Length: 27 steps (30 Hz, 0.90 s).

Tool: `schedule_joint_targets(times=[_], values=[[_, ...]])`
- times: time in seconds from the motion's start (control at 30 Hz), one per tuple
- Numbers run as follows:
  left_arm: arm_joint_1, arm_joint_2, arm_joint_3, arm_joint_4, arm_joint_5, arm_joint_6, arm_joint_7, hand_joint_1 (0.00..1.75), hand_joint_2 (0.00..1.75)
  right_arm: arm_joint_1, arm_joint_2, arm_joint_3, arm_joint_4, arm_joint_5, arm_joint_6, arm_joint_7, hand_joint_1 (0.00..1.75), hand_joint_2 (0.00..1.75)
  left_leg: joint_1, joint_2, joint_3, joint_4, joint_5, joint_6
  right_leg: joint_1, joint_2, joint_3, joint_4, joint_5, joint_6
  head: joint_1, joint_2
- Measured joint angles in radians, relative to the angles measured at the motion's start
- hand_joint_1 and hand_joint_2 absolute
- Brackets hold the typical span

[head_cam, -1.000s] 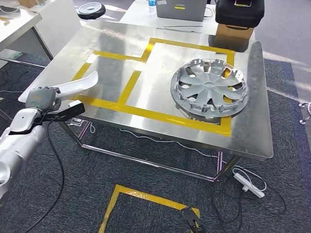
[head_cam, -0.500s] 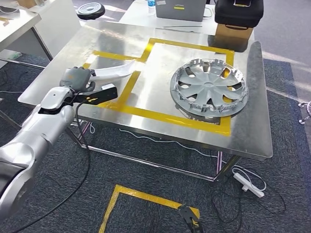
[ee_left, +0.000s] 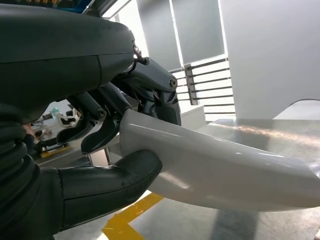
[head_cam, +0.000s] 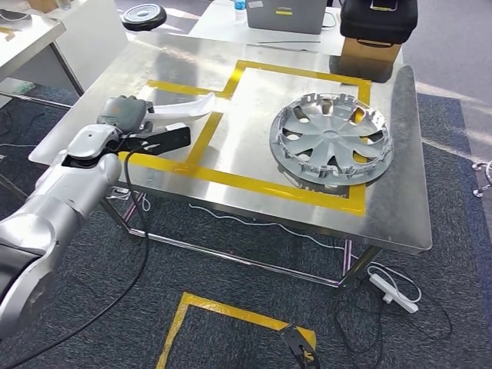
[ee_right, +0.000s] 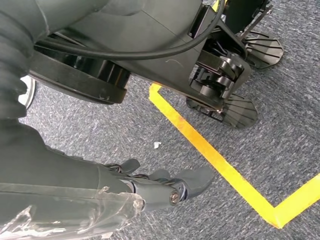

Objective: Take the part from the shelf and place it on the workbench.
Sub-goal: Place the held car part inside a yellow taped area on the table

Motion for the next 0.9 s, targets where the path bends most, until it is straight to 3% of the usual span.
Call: schedule_joint_targets(times=[0.1,0.37,0.5,0.9], values=[[0.000,0.001,0.000,0.005,-0.002,-0.002,-0.001,0.00,1.75,0.000,0.000,0.000,0.000,-0.001,0.000,-0.001,0.00,1.75,0.000,0.000,0.000,0.000,0.000,0.000,0.000,0.000,0.000,0.000,0.000,0.000,0.000,0.000],[0.001,0.017,0.000,0.010,-0.005,0.004,-0.018,0.00,1.75,0.000,0.002,0.000,0.000,-0.002,0.000,-0.006,0.00,1.75,0.000,0.000,0.000,0.000,0.000,0.000,0.000,0.000,0.000,0.000,0.000,0.000,0.000,0.000],[0.002,0.027,0.000,0.010,-0.008,0.006,-0.022,0.00,0.00,0.001,0.002,0.000,0.000,-0.002,0.000,-0.007,0.00,1.75,0.000,0.000,0.000,0.000,0.000,0.000,0.000,0.000,0.000,0.000,0.000,0.000,0.000,0.000],[0.033,0.106,0.010,0.016,0.009,0.026,-0.054,0.00,0.00,0.003,0.003,0.001,0.000,0.001,0.002,-0.007,0.00,1.75,0.000,0.000,0.000,0.000,0.000,0.000,0.001,0.000,0.000,0.000,0.000,0.000,0.000,0.000]])
